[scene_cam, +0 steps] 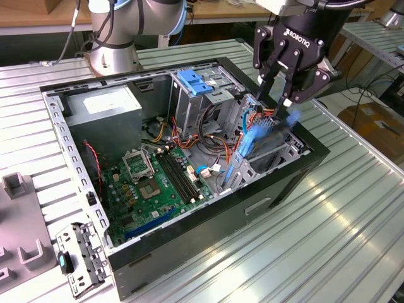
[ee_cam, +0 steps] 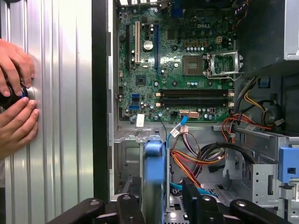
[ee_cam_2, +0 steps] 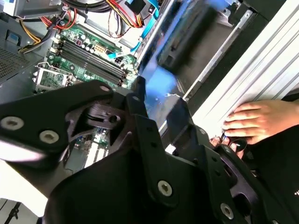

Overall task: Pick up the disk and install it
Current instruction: 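Insert the disk into the insertion slot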

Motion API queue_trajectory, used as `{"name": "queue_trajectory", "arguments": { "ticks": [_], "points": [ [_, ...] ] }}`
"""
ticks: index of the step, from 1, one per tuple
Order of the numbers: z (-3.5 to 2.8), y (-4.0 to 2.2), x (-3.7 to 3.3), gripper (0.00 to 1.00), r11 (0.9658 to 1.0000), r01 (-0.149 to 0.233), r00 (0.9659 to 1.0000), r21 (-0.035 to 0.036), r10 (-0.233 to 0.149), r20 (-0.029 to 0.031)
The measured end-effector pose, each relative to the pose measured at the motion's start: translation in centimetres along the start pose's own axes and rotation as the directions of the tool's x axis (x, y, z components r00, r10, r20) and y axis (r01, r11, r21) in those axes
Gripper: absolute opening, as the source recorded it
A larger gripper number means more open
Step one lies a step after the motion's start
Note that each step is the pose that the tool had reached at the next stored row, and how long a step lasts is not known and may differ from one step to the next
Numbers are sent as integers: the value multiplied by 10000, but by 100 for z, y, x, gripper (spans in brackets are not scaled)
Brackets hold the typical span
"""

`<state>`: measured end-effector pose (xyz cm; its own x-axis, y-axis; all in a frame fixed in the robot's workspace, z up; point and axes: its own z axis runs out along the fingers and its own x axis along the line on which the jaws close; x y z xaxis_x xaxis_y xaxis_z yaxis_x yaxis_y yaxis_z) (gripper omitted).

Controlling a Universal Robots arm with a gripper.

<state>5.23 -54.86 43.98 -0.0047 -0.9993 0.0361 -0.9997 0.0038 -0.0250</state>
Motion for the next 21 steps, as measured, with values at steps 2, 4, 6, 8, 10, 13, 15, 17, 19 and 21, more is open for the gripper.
{"name": "queue_trajectory", "arguments": {
  "ticks": [2, 4, 6, 8, 10, 13, 15, 17, 19, 21],
  "points": [
    [36, 1, -1, 51, 10000, 0, 10000, 1, 0, 3],
    [74, 2, -3, 51, 10000, 0, 10000, 0, 0, 1],
    [113, 3, -4, 49, 10000, 0, 10000, 1, 0, 3],
    [181, 5, -7, 30, 10000, 1, 10000, 1, -1, 1],
    [274, 6, 19, 18, 10000, 1, 10000, 1, -1, 1],
    [355, 6, 77, 11, 10000, 1, 10000, 1, -1, 0],
    [399, 6, 97, 11, 10000, 0, 10000, 1, 0, 2],
    [441, -11, 90, 11, 10000, 1, 10000, 1, -1, 0],
    [485, -40, 67, 11, 10000, -7, 10000, 0, 7, 0],
    [525, -42, 48, 11, 10000, -16, 10000, -1, 16, 2]
  ]
}}
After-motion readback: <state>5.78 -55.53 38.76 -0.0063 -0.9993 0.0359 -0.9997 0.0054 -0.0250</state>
